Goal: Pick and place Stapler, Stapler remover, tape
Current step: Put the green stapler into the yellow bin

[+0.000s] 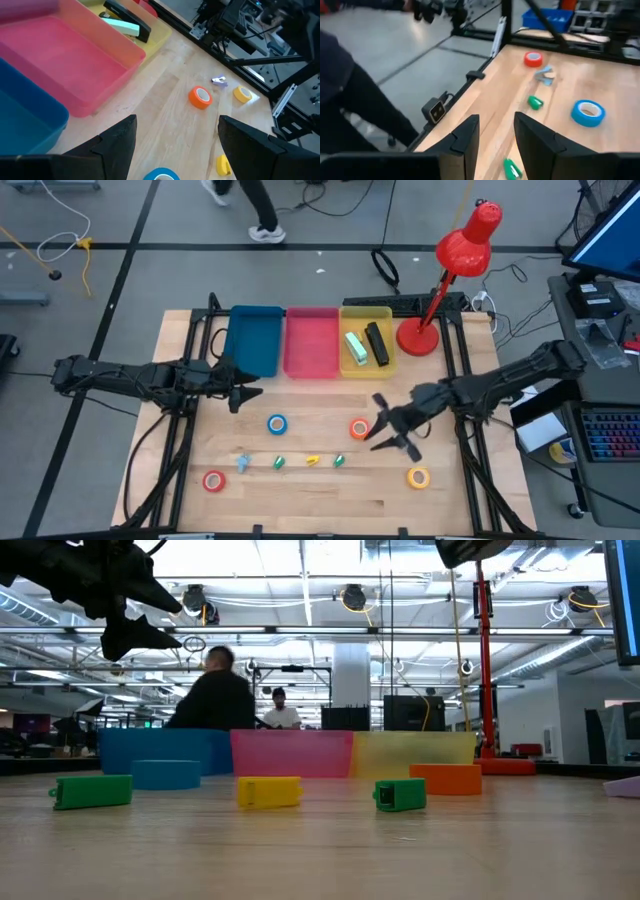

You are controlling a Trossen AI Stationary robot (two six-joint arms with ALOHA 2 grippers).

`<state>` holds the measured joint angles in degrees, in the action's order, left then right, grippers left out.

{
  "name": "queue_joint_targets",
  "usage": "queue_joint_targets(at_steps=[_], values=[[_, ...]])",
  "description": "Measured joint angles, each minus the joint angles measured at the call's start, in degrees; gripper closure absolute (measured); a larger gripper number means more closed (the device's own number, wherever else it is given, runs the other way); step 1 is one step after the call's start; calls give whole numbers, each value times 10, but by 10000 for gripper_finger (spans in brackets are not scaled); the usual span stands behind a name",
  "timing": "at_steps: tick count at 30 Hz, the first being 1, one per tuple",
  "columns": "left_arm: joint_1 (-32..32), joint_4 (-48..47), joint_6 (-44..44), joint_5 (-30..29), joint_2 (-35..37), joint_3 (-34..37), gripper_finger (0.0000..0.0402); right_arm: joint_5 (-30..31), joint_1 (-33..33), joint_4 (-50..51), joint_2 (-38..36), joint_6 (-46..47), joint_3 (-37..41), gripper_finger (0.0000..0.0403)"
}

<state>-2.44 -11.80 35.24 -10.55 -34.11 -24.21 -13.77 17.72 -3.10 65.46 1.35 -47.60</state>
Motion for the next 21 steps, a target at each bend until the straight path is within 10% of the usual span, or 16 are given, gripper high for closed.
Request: queue_joint_targets(at_steps=[21], values=[[0,1,-5,0,0,0,128,5,45,88,270,-55,-134,288]])
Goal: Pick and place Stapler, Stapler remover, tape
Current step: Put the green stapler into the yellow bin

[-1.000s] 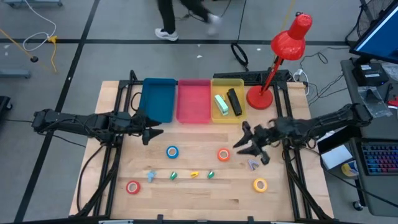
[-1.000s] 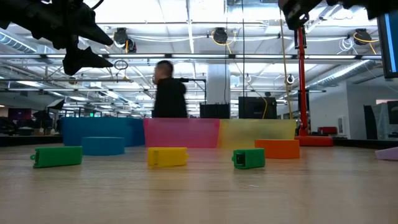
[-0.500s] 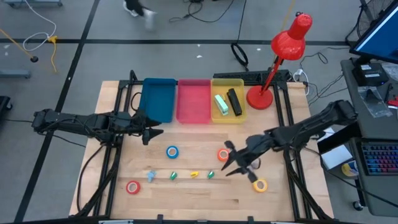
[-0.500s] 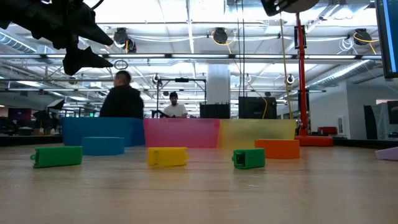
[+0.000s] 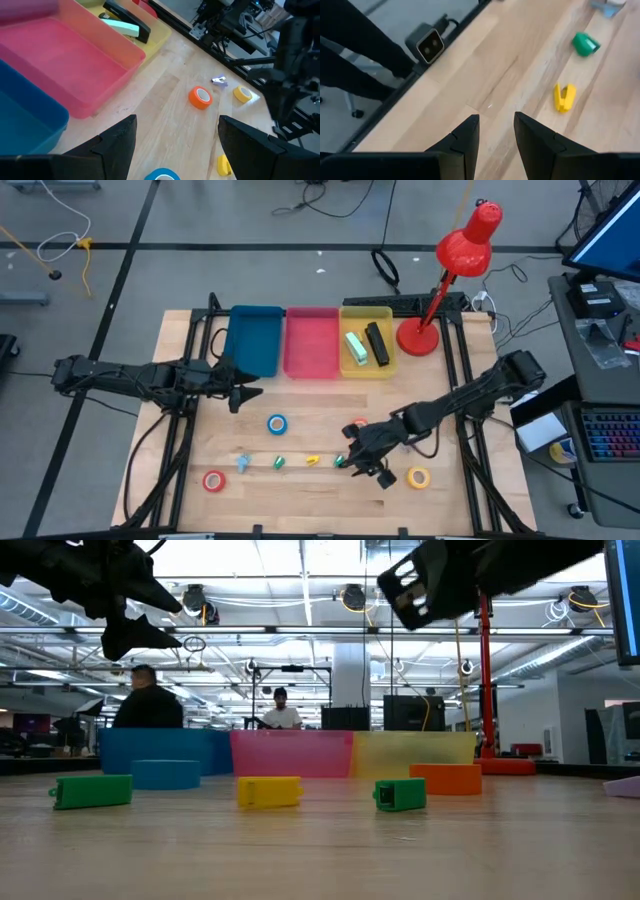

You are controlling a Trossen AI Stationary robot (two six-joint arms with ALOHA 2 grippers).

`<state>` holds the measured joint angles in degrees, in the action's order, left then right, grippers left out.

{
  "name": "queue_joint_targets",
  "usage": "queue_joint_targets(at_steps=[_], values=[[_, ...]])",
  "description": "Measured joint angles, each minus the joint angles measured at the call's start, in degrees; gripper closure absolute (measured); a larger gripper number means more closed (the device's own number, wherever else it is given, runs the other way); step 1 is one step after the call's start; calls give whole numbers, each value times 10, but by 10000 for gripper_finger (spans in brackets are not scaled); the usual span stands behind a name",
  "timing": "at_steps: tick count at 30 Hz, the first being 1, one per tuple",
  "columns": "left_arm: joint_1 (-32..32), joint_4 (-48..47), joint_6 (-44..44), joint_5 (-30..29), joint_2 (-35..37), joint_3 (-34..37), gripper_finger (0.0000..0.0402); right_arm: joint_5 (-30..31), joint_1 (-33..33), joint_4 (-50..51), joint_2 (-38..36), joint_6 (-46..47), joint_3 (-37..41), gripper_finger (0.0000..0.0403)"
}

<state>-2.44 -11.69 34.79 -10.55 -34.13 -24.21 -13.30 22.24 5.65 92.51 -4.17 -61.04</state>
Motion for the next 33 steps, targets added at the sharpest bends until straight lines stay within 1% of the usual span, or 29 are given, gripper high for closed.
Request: queue_joint_targets(at_steps=[4,6,9,13,17,20,23,29,33], values=[[0,0,-14,0,0,0,128,0,0,2,30,-12,-14,288],[-4,8,-44,1,0,0,128,2,0,6,40,-19,-18,288],[-12,41,-102,7,0,0,128,34,0,20,50,-33,-25,288],[-21,83,-163,53,0,0,128,74,0,57,58,-45,-29,288],[-29,79,-180,101,1,0,128,76,-2,73,59,-50,-32,288],[-36,70,-178,105,1,0,128,76,-2,76,60,-54,-32,285],[-41,74,-192,105,1,0,128,90,-3,75,60,-58,-32,266],[-49,74,-203,105,10,0,128,120,-6,72,60,-84,-32,211],[-58,97,-211,105,25,15,128,119,-16,57,60,-104,-32,195]])
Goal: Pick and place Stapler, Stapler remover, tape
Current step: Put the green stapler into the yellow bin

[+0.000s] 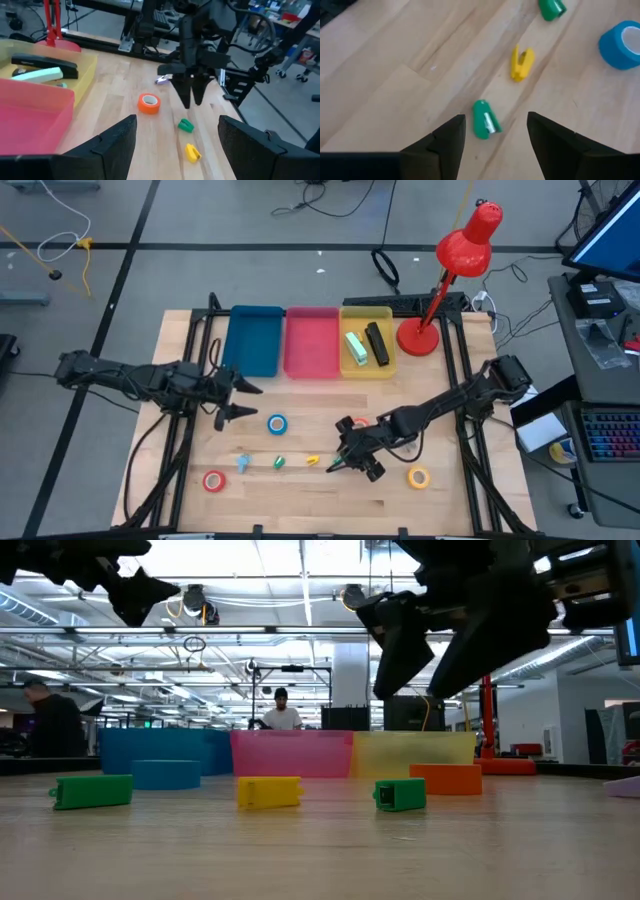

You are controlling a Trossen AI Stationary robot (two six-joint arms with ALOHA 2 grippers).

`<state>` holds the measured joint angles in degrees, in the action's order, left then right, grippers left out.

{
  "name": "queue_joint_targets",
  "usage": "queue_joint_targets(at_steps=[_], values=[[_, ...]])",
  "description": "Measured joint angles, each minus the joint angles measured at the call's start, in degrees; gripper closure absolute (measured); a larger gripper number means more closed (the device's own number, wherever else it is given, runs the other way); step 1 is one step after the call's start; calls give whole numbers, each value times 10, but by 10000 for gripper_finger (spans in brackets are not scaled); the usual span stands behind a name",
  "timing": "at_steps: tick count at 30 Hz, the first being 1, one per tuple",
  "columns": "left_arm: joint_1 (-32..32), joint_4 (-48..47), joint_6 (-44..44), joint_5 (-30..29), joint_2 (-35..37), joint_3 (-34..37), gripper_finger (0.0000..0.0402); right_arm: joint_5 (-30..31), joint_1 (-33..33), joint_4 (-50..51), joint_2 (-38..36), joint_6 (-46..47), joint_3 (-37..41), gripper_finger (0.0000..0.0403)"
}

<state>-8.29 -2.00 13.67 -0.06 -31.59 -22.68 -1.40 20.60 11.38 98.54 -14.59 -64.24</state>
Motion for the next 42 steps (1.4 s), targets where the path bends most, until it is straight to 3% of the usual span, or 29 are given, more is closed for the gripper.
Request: queue_joint_targets(at_steps=[10,14,25,42], values=[[-17,112,36,0,41,104,128,-34,-12,-3,41,-9,1,193],[-20,143,46,0,43,128,128,-17,-3,-1,68,-23,1,193],[-20,143,55,0,42,134,128,12,-7,-45,74,-26,1,193],[-20,142,55,-1,42,133,128,-31,-10,-74,131,-27,-17,198]])
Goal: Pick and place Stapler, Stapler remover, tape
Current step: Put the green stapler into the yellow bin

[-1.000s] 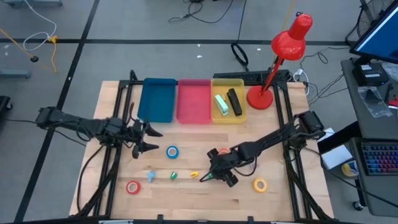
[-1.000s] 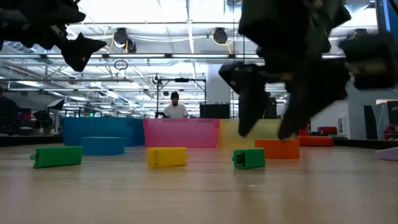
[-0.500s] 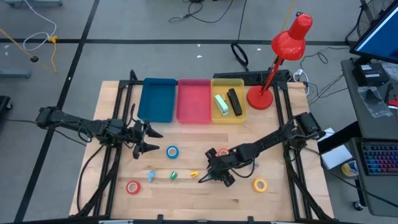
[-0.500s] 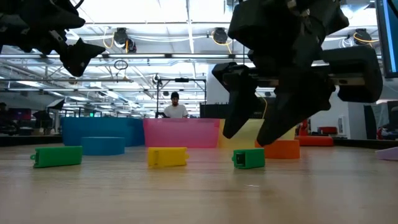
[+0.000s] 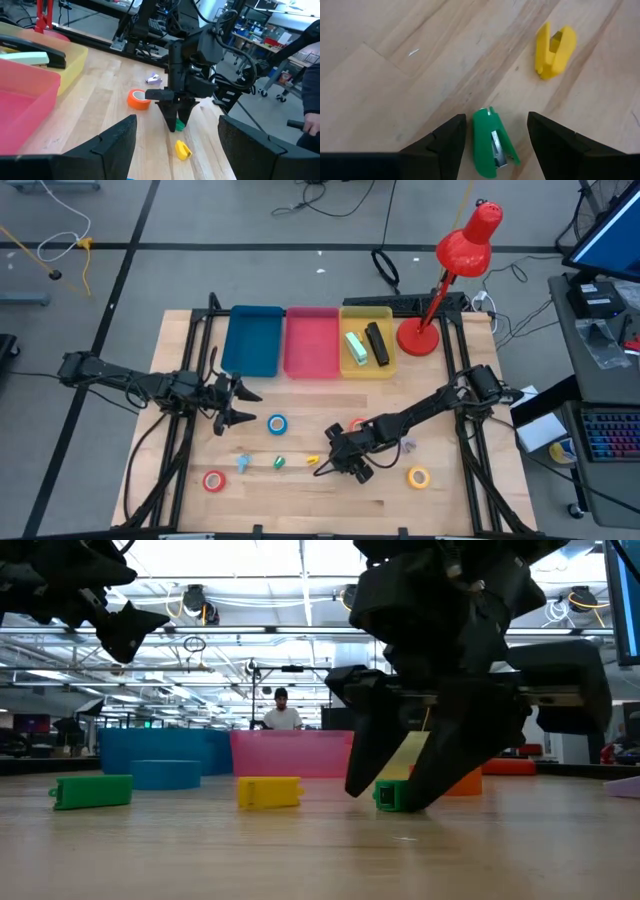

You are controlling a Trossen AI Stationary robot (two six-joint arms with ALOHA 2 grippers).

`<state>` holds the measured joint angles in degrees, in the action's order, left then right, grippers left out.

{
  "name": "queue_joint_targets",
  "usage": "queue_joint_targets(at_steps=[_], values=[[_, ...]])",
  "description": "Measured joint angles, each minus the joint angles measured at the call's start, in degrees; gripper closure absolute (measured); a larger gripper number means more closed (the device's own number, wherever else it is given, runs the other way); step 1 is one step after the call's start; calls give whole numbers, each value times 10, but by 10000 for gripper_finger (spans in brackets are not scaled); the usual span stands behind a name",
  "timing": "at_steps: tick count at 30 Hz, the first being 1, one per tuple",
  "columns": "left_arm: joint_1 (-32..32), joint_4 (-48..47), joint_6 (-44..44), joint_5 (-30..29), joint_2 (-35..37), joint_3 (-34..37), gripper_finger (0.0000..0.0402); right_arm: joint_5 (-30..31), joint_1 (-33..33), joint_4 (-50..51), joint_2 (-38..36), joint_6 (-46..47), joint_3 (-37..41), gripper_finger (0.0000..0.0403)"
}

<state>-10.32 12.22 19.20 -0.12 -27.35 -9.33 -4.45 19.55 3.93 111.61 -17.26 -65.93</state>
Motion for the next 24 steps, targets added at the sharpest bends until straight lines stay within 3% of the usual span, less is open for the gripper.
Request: queue_joint_targets(at_steps=[16,24], values=[[0,-1,-5,0,0,0,128,-3,0,11,-5,1,2,316],[0,-1,-6,0,0,0,128,27,-5,31,-55,1,3,343]])
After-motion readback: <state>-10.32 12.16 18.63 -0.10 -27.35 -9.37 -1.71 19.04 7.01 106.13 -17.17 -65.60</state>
